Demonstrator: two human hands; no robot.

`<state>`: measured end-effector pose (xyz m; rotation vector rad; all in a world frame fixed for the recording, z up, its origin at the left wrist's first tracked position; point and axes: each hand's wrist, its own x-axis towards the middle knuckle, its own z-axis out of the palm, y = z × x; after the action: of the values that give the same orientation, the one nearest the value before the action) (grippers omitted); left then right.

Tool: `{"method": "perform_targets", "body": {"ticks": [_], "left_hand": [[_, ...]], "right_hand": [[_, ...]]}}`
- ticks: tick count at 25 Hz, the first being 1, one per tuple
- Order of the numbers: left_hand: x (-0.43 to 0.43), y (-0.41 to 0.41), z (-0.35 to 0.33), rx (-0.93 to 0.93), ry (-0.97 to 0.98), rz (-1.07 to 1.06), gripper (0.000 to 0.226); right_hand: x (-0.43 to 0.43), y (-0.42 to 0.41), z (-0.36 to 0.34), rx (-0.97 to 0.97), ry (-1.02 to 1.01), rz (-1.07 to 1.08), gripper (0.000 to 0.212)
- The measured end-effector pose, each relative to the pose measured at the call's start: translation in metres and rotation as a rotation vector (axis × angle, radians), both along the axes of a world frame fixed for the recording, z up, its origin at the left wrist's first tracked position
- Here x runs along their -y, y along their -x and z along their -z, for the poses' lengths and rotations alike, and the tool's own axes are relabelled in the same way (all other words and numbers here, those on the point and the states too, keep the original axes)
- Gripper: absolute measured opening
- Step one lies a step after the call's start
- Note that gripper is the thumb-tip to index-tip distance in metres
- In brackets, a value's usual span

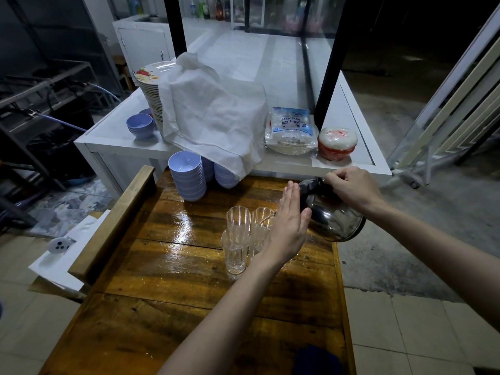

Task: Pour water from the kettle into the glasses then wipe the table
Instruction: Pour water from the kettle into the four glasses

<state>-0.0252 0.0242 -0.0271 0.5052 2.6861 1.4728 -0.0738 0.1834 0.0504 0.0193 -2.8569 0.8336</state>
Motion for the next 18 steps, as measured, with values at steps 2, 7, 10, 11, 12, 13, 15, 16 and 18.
{"method": "perform_targets", "body": {"ticks": [2,7,10,11,12,13,15,16,18], "left_hand": [[0.0,-0.001,0.0,-0.004,0.003,-0.003,0.059],[0.0,-0.001,-0.001,-0.005,-0.015,-0.006,0.059],[0.0,-0.001,-0.001,-0.012,-0.012,-0.007,0.059],[0.0,-0.001,-0.001,-0.016,-0.013,-0.009,0.059],[-0.001,-0.001,-0.002,-0.019,-0.015,-0.009,0.059],[-0.001,-0.001,-0.003,-0.018,-0.017,-0.007,0.059],[-0.001,-0.002,-0.005,-0.016,-0.018,-0.001,0.059],[-0.001,-0.002,-0.006,-0.015,-0.019,0.002,0.059],[-0.001,-0.002,-0.008,-0.016,-0.027,0.003,0.059]], "right_hand": [[0.0,0.0,-0.002,-0.003,0.001,-0.008,0.04],[0.0,0.001,-0.003,-0.008,-0.034,-0.01,0.039],[0.0,-0.001,-0.005,-0.011,-0.023,-0.015,0.039],[-0.001,-0.001,-0.005,-0.014,-0.02,-0.02,0.039],[-0.001,-0.001,-0.006,-0.018,-0.022,-0.024,0.039],[-0.001,-0.001,-0.006,-0.02,-0.023,-0.025,0.039],[-0.001,-0.001,-0.009,-0.023,-0.025,-0.026,0.04],[-0.001,-0.001,-0.01,-0.028,-0.031,-0.028,0.04],[-0.001,-0.002,-0.013,-0.041,-0.044,-0.031,0.043]]}}
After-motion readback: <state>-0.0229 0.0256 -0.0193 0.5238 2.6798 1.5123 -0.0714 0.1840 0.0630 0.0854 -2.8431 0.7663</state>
